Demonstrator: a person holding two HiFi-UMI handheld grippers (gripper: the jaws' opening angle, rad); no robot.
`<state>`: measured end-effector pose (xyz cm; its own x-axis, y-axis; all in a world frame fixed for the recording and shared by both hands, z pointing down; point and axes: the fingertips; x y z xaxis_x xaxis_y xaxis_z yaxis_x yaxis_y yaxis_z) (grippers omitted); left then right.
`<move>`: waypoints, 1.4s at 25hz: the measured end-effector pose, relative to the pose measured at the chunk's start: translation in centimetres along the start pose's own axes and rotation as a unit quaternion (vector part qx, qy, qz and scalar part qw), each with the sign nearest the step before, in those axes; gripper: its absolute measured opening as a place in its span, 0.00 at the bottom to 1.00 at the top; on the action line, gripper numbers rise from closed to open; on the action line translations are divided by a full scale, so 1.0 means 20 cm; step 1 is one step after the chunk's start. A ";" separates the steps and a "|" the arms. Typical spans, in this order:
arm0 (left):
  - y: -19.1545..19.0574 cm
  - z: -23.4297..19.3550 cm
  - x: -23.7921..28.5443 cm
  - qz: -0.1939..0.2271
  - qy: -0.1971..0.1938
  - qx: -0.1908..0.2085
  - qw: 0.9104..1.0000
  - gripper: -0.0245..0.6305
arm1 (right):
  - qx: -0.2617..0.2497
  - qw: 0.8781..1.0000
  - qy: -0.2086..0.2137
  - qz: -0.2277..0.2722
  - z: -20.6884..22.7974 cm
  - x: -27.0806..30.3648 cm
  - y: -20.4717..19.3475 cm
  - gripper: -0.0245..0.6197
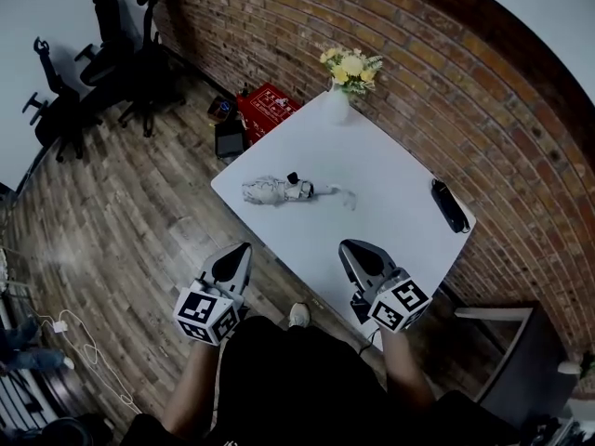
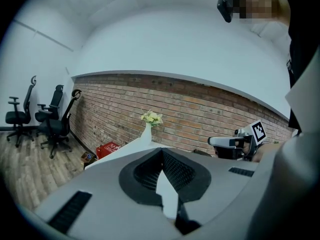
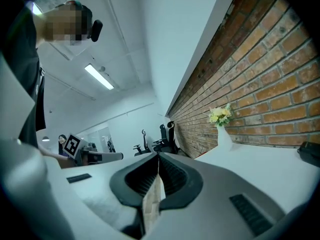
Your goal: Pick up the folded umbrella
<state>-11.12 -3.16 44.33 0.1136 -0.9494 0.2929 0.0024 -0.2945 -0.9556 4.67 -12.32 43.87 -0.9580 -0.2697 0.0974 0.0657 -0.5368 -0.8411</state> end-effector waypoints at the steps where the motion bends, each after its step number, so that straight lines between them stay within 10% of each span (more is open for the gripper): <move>1: 0.00 0.00 0.02 -0.003 0.000 0.000 1.000 0.06 | 0.002 1.000 0.003 0.000 0.01 0.00 0.01 0.07; 20: -0.17 -0.08 0.36 -0.088 -0.047 0.053 0.994 0.06 | 0.028 0.999 0.002 -0.029 0.10 0.15 -0.13 0.07; 35: -0.39 -0.32 0.85 -0.163 -0.155 0.178 0.958 0.07 | 0.035 0.994 -0.100 -0.025 0.27 0.35 -0.20 0.07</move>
<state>-15.55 -17.65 56.88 0.3382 -0.7188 0.6073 0.4208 -0.4617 -0.7809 -0.83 -16.48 50.79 -0.8866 -0.3902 0.2482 0.0450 -0.6069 -0.7935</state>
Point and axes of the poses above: the fingertips, and each gripper's own axes: x forward along the fingers, z to its right, y out of its top, and after that the axes turned 12 degrees about x, right-handed
